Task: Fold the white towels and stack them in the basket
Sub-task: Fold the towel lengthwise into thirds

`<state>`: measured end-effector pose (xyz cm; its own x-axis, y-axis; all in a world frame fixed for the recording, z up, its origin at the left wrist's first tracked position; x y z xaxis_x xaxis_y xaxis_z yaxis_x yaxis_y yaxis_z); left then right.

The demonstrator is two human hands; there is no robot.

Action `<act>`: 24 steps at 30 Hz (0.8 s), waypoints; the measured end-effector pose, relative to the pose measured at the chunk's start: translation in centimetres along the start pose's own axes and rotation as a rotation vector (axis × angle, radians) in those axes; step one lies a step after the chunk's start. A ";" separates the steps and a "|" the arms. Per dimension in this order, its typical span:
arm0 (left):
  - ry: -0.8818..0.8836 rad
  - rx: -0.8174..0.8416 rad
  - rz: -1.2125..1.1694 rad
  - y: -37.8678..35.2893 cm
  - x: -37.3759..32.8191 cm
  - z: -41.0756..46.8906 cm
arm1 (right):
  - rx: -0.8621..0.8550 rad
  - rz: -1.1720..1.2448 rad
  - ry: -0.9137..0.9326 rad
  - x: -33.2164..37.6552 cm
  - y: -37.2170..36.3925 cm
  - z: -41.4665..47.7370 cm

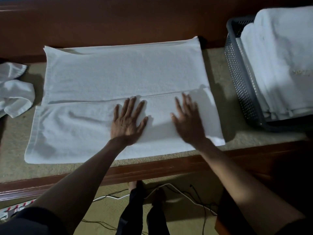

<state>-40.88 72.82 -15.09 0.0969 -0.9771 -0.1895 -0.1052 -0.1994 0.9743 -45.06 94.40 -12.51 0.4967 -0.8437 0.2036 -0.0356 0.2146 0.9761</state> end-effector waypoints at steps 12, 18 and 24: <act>0.005 -0.021 0.011 0.1 0.3 0.0 | 0.148 -0.031 -0.103 -8.7 0.2 -5.4; 0.002 0.006 0.003 -0.1 0.4 -0.1 | -0.134 0.211 -0.128 0.4 1.0 -0.6; 0.099 -0.046 -0.148 0.5 2.6 -3.6 | -0.212 0.340 -0.105 8.1 -2.8 3.5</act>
<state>-37.15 70.48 -14.63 0.2056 -0.9248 -0.3200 -0.0373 -0.3342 0.9418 -43.94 85.24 -13.38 0.3961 -0.7502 0.5295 0.0024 0.5775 0.8164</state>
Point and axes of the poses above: each hand's wrist, its own z-axis towards the middle knuckle, its own y-axis out of the back of the hand, x = y × z, the point moved 9 cm from there along z, towards the middle knuckle, and after that the axes turned 7 degrees about y, right-handed, at the moved point
